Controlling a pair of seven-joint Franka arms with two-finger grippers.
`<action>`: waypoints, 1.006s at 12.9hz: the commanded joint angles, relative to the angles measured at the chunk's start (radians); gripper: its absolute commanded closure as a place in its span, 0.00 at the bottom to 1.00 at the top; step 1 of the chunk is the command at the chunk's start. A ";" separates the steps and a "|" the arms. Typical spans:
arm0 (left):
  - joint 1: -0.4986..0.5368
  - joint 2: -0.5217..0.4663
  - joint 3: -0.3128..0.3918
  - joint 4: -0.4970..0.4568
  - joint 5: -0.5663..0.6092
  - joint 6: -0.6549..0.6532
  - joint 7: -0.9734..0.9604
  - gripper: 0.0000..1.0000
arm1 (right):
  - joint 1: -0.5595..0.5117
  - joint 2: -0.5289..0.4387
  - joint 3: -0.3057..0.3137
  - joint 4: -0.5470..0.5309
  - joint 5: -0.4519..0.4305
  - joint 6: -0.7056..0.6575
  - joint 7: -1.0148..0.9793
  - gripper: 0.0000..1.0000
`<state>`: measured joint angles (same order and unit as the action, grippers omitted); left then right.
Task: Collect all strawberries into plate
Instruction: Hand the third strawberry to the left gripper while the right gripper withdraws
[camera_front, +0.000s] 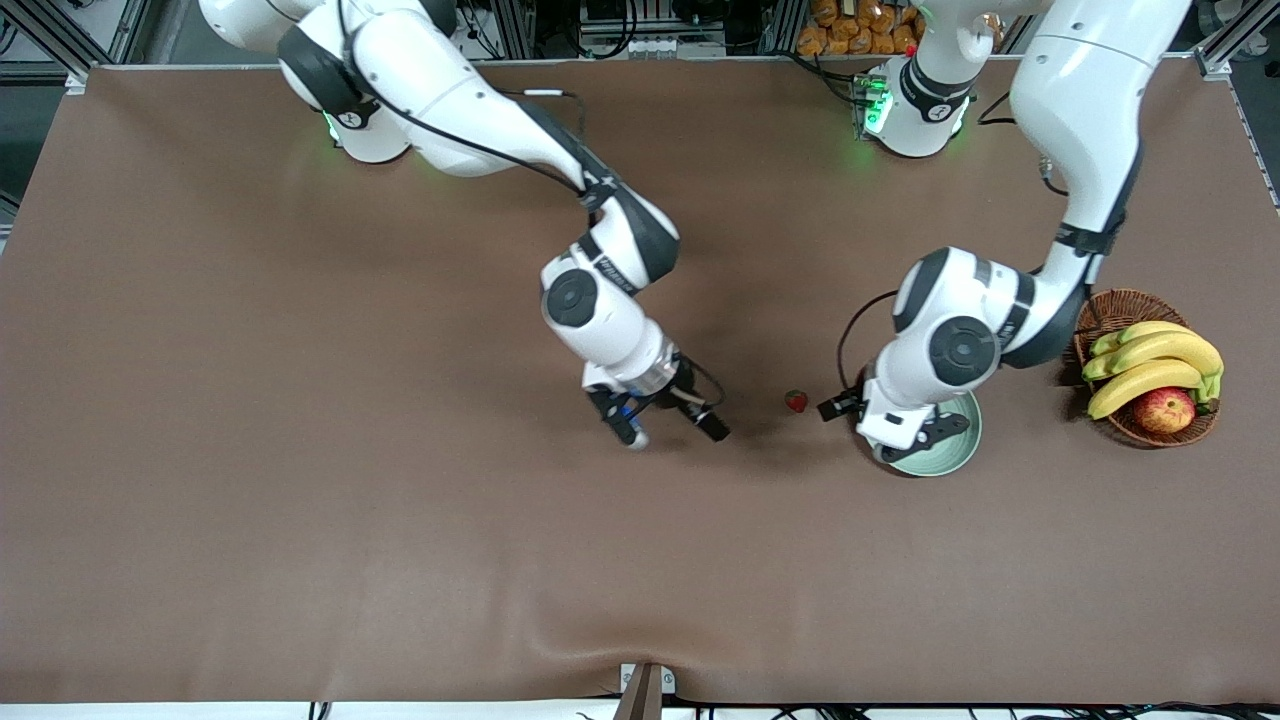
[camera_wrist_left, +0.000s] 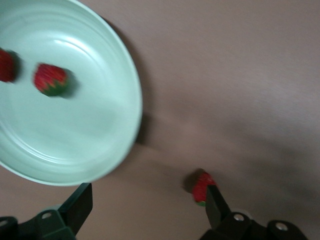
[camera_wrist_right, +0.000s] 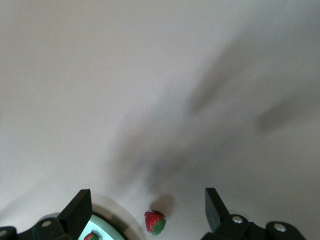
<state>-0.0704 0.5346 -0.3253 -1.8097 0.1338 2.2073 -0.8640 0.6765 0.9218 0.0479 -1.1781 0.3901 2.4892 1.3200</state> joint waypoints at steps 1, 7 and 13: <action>-0.029 0.041 0.003 0.010 -0.013 0.052 -0.062 0.00 | -0.072 -0.056 0.015 -0.018 0.010 -0.134 -0.079 0.00; -0.097 0.110 0.003 0.032 -0.002 0.149 -0.174 0.10 | -0.285 -0.150 0.035 -0.017 0.012 -0.393 -0.322 0.00; -0.118 0.154 0.012 0.036 0.009 0.152 -0.196 0.27 | -0.523 -0.279 0.059 -0.023 -0.126 -0.697 -0.652 0.00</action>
<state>-0.1784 0.6671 -0.3199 -1.7922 0.1339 2.3518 -1.0426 0.2105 0.6925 0.0776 -1.1702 0.3296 1.8438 0.7484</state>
